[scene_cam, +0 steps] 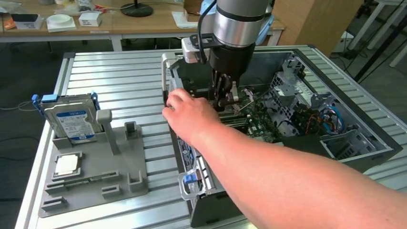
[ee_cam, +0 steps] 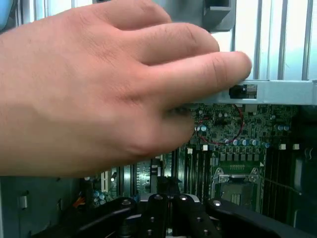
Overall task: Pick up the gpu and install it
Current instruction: 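Press down on the gpu until it lock into place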
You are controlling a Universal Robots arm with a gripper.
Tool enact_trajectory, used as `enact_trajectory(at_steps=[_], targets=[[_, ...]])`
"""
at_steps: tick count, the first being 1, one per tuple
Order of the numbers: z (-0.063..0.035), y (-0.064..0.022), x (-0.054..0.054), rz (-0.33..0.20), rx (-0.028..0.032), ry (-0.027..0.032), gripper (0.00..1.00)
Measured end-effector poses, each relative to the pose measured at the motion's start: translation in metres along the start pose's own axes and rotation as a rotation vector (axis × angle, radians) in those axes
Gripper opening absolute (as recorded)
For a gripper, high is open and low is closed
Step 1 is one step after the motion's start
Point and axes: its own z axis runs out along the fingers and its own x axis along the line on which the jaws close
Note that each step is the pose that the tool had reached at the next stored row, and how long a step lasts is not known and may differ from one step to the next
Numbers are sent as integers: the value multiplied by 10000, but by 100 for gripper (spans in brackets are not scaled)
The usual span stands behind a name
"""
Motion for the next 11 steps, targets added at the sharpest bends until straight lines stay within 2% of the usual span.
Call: enact_trajectory(at_steps=[2, 11], targets=[[-20, -2, -2, 2, -57, 60, 11], [-21, -2, -1, 1, -58, 60, 11]])
